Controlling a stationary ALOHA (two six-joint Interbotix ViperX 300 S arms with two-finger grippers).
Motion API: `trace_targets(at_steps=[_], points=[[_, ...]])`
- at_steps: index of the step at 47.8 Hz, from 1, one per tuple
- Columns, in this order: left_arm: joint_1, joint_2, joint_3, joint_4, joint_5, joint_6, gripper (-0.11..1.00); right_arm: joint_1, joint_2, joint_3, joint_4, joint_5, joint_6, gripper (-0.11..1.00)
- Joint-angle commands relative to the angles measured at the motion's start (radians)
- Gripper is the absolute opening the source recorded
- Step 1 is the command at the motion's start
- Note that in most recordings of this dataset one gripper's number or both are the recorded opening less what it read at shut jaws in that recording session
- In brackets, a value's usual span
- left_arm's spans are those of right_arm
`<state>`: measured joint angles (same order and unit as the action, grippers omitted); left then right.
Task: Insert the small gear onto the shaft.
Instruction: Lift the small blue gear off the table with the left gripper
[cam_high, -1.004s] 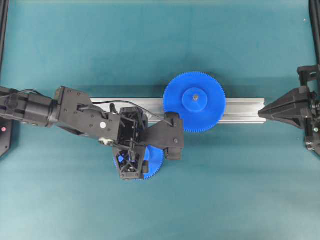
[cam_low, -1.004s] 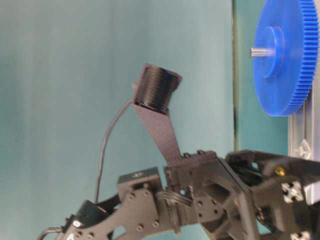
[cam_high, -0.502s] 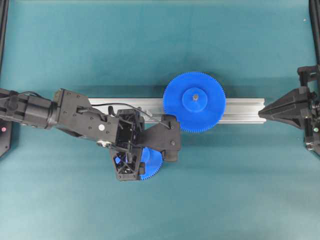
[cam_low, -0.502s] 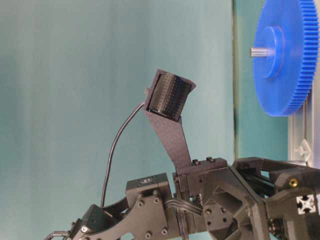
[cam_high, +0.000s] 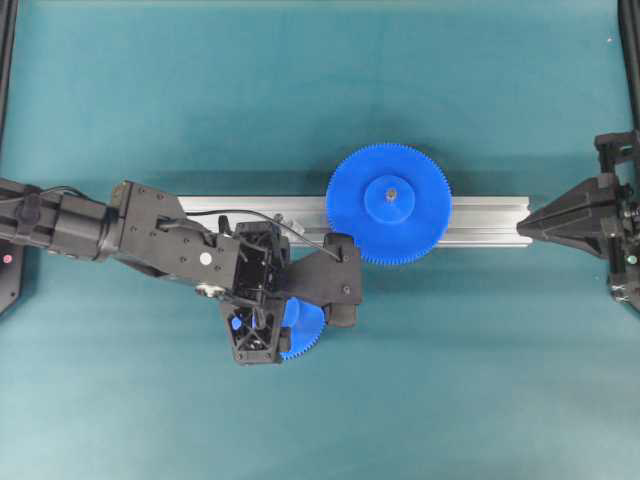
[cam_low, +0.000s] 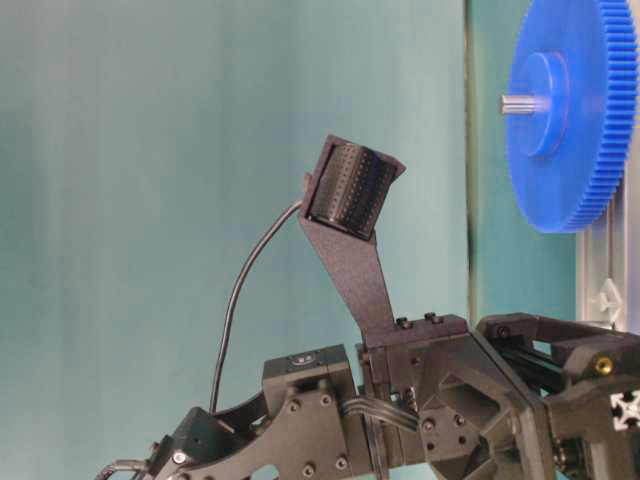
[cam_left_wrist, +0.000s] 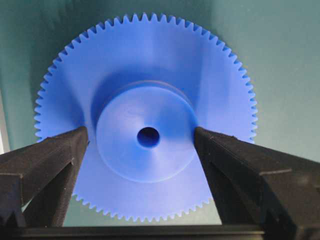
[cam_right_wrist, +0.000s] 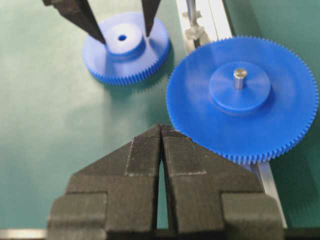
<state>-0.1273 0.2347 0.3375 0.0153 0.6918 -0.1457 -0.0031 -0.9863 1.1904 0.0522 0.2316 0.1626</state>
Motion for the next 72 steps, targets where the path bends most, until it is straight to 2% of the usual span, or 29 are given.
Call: trace_targets(at_steps=[1,32,72], points=[[0.000,-0.012,-0.012,0.003,-0.005,-0.005,0.92,-0.002,0.005,-0.009,0.000,-0.006,0.009,0.06],[-0.015,-0.012,-0.026,0.003,-0.003,-0.018,0.92,-0.002,0.005,-0.009,0.000,-0.005,0.011,0.06],[-0.014,0.008,0.002,0.003,-0.037,-0.021,0.92,0.003,0.003,-0.014,0.000,-0.005,0.011,0.06]])
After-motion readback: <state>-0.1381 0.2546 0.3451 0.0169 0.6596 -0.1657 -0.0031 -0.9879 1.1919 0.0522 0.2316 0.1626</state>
